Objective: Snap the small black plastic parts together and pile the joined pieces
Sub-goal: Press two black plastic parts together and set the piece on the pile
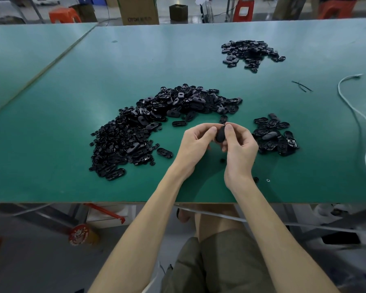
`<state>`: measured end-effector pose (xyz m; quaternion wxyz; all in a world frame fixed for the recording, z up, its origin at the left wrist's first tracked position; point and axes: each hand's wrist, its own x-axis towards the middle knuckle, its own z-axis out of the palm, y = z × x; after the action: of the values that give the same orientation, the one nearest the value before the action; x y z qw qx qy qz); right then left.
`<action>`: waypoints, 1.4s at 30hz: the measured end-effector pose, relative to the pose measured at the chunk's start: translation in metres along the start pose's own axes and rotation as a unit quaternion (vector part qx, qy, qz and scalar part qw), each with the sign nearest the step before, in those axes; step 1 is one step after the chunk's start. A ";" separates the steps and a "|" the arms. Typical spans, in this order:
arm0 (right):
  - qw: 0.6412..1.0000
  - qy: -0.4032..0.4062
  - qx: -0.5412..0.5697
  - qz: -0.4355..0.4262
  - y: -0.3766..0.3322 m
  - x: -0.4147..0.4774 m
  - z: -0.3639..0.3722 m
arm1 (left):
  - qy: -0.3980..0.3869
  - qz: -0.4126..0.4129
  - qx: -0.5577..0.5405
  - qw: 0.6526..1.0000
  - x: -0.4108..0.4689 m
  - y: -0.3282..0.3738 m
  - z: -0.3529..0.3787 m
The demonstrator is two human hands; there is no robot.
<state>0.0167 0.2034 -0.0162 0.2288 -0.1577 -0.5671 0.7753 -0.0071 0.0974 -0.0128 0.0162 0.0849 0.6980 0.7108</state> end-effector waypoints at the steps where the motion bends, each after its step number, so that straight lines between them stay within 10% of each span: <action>1: 1.000 0.000 0.001 0.000 0.000 0.000 0.000 | 0.001 0.000 0.000 1.000 0.000 0.000 0.000; 42: 1.000 -0.026 -0.005 -0.005 -0.005 -0.004 -0.001 | 0.008 0.012 -0.055 0.998 -0.003 0.003 -0.001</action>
<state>0.0213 0.2037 -0.0124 0.2171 -0.1353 -0.5776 0.7752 -0.0040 0.0955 -0.0103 0.0062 0.0867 0.6567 0.7491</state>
